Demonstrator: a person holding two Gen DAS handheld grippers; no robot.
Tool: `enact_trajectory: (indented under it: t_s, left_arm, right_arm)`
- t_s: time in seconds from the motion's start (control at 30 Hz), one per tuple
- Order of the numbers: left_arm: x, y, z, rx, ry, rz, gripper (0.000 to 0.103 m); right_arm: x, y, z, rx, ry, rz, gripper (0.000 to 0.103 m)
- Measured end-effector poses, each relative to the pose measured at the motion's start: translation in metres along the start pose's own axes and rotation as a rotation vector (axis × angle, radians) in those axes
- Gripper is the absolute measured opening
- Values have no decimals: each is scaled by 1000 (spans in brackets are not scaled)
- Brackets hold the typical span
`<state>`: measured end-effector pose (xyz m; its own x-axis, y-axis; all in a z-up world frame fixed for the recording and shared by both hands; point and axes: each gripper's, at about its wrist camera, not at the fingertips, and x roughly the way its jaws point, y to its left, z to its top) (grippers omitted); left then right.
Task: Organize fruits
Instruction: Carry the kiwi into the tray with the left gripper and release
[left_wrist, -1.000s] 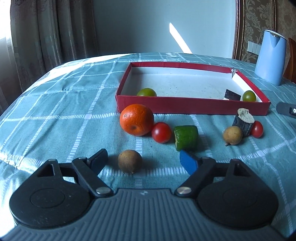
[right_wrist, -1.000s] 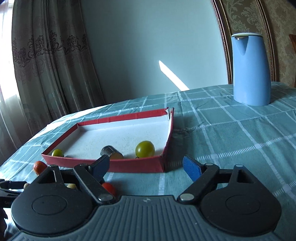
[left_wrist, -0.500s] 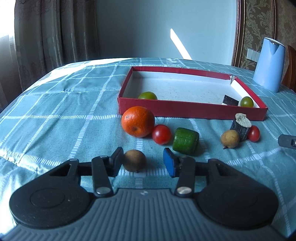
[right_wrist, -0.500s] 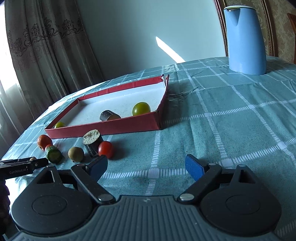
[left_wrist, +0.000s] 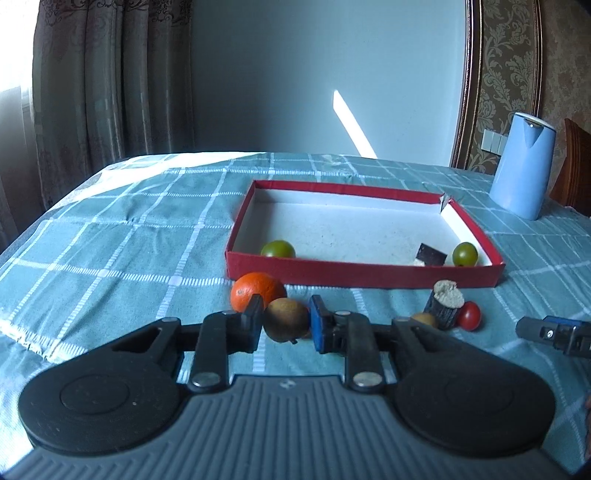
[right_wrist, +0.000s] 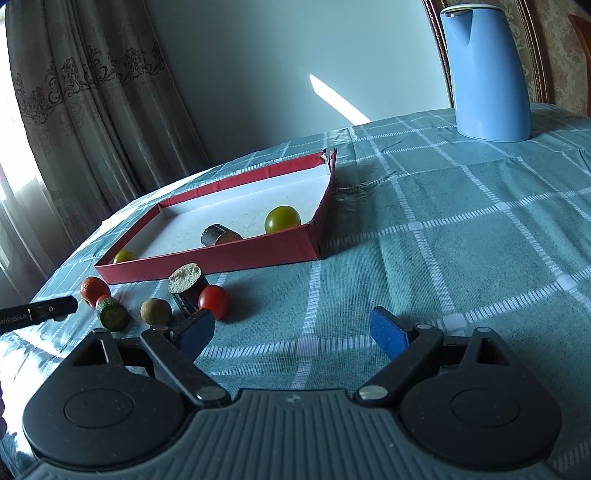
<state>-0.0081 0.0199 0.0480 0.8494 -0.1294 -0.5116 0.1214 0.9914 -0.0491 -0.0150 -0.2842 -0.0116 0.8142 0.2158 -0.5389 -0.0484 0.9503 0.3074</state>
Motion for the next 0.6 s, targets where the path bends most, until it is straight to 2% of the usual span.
enact_trajectory:
  t_s: [0.13,0.33,0.53,0.6]
  left_arm:
    - [15,-21,27,34,-25,3,24]
    - [65,-40,57,26,3,16,24]
    - [110,-40,59,-1,75,33,24]
    - [116,-40,55,5,77,49,25]
  right_arm:
    - [-1,-2,0,14,-6,10,92]
    - [-1,-3,0,20,-6,14,92]
    - [1,-1,0,5,4,16,95]
    - [1,-1,0,8,4,18,95]
